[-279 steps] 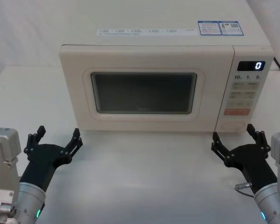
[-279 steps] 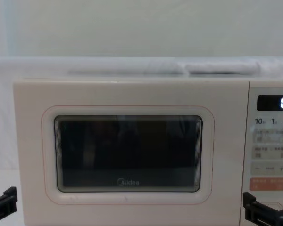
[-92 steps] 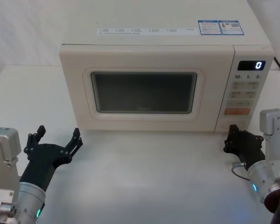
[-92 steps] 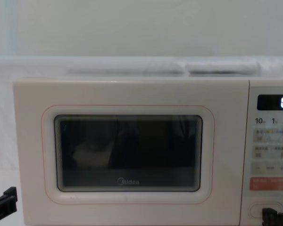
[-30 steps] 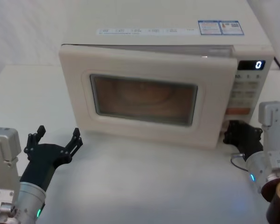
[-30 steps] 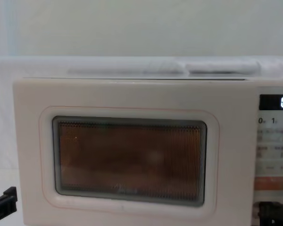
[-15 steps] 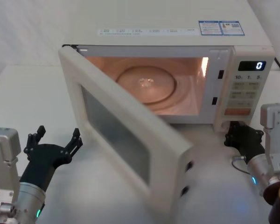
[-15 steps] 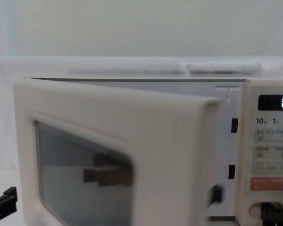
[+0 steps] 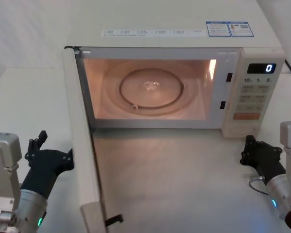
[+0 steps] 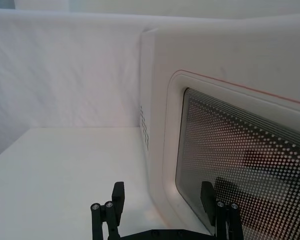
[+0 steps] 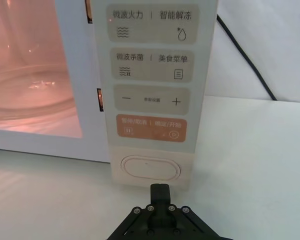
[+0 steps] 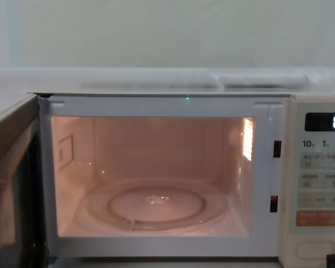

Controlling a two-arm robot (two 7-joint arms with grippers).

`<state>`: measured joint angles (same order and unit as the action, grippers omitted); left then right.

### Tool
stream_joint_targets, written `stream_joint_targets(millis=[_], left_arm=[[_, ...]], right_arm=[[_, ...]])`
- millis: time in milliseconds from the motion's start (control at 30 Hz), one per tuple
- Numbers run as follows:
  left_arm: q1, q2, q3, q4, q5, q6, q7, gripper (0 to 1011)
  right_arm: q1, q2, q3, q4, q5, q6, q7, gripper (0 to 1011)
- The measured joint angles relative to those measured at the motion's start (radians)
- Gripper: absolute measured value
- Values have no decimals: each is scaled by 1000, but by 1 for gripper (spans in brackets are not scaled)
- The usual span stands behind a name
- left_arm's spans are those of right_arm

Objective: Press the button to open the microwave door with one hand; close the microwave door with the other hand.

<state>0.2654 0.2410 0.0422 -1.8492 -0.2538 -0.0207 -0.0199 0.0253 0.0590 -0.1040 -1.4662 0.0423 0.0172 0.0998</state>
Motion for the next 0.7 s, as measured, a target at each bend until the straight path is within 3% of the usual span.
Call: stream_joint_targets(millis=[467, 700], left_arm=[[0, 0, 0, 0, 0, 0, 0, 1001], [0, 0, 0, 0, 0, 0, 0, 1001]], right_arm=[[-80, 30, 13, -115, 12, 2, 10, 0], [-107, 44, 51, -155, 23, -4, 0, 0]])
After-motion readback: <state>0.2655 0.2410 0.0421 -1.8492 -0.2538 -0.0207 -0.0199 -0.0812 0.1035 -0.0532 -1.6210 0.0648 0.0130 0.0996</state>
